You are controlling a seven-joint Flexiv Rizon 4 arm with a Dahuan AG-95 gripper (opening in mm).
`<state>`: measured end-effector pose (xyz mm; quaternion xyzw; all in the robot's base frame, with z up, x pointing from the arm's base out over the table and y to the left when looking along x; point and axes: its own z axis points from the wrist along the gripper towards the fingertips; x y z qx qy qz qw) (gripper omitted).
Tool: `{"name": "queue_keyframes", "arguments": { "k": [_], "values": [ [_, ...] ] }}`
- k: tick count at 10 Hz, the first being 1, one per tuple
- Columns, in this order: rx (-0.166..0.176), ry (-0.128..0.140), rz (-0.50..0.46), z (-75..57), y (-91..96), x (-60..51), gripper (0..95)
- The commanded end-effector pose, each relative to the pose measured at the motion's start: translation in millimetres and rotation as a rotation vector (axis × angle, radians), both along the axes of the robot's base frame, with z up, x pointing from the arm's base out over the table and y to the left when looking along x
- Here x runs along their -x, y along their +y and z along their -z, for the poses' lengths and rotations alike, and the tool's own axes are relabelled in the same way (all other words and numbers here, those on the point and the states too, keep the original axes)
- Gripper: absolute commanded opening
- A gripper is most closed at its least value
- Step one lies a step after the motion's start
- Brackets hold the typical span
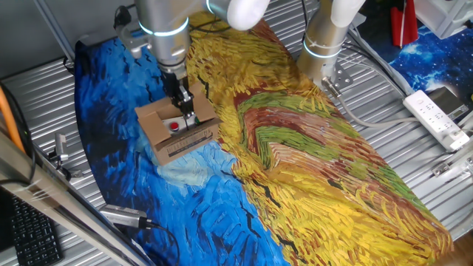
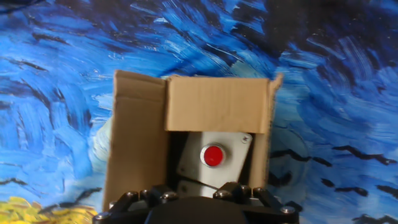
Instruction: Open a box
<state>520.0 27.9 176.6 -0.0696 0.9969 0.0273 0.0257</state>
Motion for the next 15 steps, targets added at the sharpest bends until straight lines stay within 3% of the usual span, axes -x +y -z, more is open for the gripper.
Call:
{"name": "queue_keyframes", "arguments": {
  "k": [1,7,15],
  "values": [
    [-0.003,0.002,-0.01,-2.8,-5.7,1.5,57.0],
    [-0.009,-0.003,-0.056,-3.1,-31.9,8.1,57.0],
    [-0.004,-0.013,-0.081,24.2,-45.3,0.7,57.0]
  ]
}}
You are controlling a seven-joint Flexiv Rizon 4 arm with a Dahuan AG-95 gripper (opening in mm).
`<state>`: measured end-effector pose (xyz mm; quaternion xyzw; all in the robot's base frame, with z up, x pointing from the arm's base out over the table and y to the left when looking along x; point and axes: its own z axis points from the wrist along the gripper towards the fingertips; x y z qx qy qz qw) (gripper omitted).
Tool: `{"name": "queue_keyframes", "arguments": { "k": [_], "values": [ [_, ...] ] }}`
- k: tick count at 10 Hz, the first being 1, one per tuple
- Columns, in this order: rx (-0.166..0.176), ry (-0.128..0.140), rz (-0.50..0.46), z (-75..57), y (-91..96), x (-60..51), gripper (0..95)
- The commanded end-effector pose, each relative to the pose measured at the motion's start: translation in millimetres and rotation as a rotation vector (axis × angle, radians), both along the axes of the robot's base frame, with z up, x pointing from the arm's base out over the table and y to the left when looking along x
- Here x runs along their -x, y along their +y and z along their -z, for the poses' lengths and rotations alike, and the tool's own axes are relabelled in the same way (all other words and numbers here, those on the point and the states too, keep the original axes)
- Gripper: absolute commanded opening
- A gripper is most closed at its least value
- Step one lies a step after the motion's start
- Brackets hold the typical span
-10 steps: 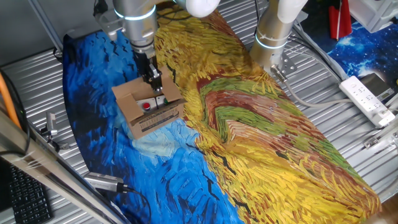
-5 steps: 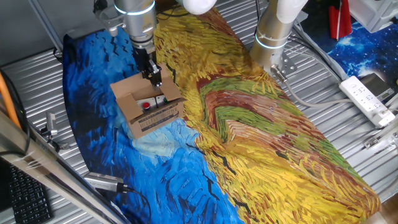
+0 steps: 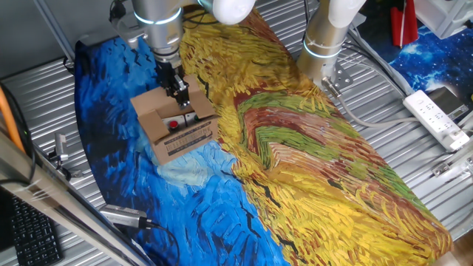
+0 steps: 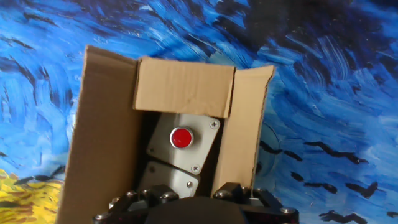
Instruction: Open a box
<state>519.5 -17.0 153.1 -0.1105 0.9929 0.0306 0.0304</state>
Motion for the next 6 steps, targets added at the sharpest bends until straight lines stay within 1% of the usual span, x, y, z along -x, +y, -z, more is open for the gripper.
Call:
{"name": "queue_keyframes", "arguments": {
  "k": [1,6],
  "values": [
    [0.0,-0.004,0.0,2.5,-1.0,-0.4,57.0],
    [-0.002,-0.011,-0.004,13.8,-4.7,-3.7,57.0]
  ]
}}
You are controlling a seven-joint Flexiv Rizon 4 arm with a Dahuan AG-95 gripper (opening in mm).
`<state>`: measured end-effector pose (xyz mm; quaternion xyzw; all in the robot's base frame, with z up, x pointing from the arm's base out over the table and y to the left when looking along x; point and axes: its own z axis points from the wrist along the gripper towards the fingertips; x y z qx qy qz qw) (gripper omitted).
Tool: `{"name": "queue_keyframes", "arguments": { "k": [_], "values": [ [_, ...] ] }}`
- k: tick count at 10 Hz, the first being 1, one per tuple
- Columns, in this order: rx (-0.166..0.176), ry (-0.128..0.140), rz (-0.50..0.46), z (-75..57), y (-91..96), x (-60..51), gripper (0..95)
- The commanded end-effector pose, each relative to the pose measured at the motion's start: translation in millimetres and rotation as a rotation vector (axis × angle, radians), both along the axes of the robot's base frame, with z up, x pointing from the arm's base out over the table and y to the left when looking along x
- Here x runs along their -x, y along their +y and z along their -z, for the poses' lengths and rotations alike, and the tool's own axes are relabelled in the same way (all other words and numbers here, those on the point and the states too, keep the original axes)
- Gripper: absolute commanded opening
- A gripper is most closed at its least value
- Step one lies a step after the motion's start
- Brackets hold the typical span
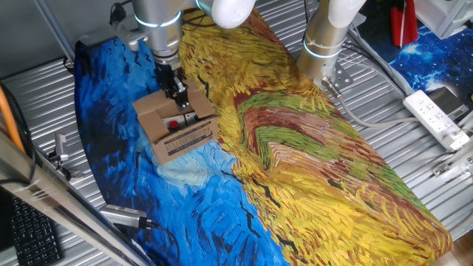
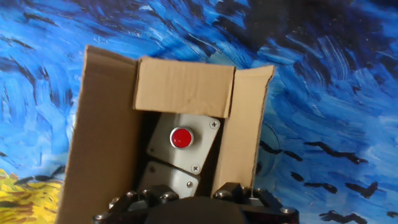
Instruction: Open a box
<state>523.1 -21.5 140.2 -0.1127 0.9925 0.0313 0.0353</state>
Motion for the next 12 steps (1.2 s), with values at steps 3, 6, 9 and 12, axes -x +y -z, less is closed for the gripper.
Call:
{"name": "queue_keyframes", "arguments": {
  "k": [3,6,9,12],
  "values": [
    [0.0,-0.003,-0.003,13.3,-3.4,-3.4,57.0],
    [0.002,-0.004,-0.002,25.2,-5.3,-6.2,57.0],
    [0.005,-0.006,-0.003,33.1,-6.5,-7.7,57.0],
    [0.004,-0.006,-0.002,34.2,-6.4,-8.0,57.0]
  ]
}}
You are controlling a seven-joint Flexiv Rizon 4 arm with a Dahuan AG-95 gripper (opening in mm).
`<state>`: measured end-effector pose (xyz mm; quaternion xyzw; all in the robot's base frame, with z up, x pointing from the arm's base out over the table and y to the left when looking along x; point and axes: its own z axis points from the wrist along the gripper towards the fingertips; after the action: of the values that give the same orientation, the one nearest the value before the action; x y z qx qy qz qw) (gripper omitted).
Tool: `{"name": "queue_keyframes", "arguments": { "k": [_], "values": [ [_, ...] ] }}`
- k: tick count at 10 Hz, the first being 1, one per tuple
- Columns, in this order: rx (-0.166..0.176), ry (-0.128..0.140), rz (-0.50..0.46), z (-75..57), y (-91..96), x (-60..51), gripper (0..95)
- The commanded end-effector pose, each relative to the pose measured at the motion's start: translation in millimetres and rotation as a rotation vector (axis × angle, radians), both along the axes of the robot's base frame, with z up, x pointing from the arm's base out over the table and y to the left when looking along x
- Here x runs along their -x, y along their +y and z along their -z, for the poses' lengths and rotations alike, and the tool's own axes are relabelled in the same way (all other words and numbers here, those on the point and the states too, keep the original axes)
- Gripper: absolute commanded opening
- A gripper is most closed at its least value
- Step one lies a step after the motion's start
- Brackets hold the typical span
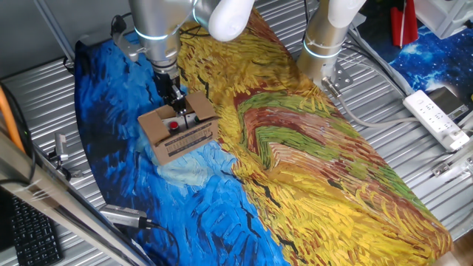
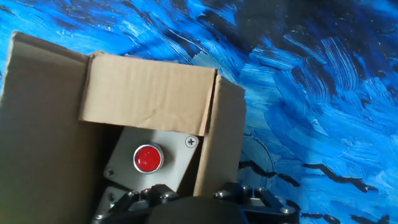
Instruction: Open a box
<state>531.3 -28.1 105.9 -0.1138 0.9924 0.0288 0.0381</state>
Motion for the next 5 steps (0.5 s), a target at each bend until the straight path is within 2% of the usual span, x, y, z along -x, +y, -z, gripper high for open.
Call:
{"name": "queue_keyframes", "arguments": {
  "k": [1,5],
  "values": [
    [0.0,0.0,0.0,-0.3,0.3,0.2,57.0],
    [-0.001,0.003,0.004,-11.4,4.2,-1.5,57.0]
  ]
}}
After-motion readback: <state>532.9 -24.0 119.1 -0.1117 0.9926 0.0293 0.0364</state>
